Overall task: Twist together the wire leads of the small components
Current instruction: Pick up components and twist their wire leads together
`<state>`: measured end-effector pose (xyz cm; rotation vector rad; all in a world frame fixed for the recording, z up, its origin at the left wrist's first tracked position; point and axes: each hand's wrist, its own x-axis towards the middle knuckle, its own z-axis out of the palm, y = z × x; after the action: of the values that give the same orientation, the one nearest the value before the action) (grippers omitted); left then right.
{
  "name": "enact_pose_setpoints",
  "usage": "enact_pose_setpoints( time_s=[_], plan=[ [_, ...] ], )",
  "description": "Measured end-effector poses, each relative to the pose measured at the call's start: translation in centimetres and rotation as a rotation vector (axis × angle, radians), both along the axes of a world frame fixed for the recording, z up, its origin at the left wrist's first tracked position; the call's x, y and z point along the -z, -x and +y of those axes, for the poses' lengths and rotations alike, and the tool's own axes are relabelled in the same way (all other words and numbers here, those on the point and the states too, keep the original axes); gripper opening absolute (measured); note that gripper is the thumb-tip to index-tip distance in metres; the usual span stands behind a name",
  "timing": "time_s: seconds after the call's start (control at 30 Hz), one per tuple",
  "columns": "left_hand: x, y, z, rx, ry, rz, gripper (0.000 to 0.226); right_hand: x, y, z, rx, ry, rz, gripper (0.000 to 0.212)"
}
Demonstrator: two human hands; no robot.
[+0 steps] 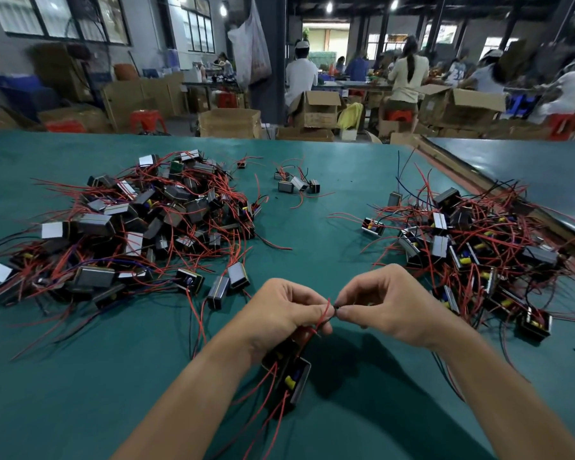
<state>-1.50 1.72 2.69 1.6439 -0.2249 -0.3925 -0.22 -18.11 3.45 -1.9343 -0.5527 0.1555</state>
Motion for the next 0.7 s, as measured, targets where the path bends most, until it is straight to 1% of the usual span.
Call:
enact_pose_setpoints(
  time_s=[0.2,0.3,0.37,0.47,0.53,0.6,0.7],
  plan=[
    [0.0,-0.1,0.0,0.038,-0.015,-0.008,0.02,-0.1,0.0,-0.2,-0.012,0.029,-0.022,0.01],
    [0.1,0.1,-0.2,0.051,-0.021,-0.036,0.013,-0.2,0.0,-0.2,-0.025,0.059,0.017,0.014],
    [0.3,0.4,-0.5,0.051,-0.047,-0.089,0.013,-0.3,0.0,-0.1,-0.016,0.034,0.123,0.018],
    [0.6,0.7,-1.2,0.041,-0.095,-0.183,0.018,-0.6,0.1,0.1,0.045,-0.033,0.354,0.011],
    [0.7,0.6,-1.3,0.015,-0.119,-0.217,0.018,-0.6,0.2,0.3,0.062,-0.049,0.421,0.016],
    [0.7,0.3,-1.1,-0.02,-0.102,-0.22,0.019,-0.5,0.0,0.3,0.078,-0.051,0.398,0.024],
    [0.7,0.0,-1.0,-0.025,-0.089,-0.231,0.02,-0.3,-0.1,0.4,0.092,-0.051,0.337,0.025]
  ],
)
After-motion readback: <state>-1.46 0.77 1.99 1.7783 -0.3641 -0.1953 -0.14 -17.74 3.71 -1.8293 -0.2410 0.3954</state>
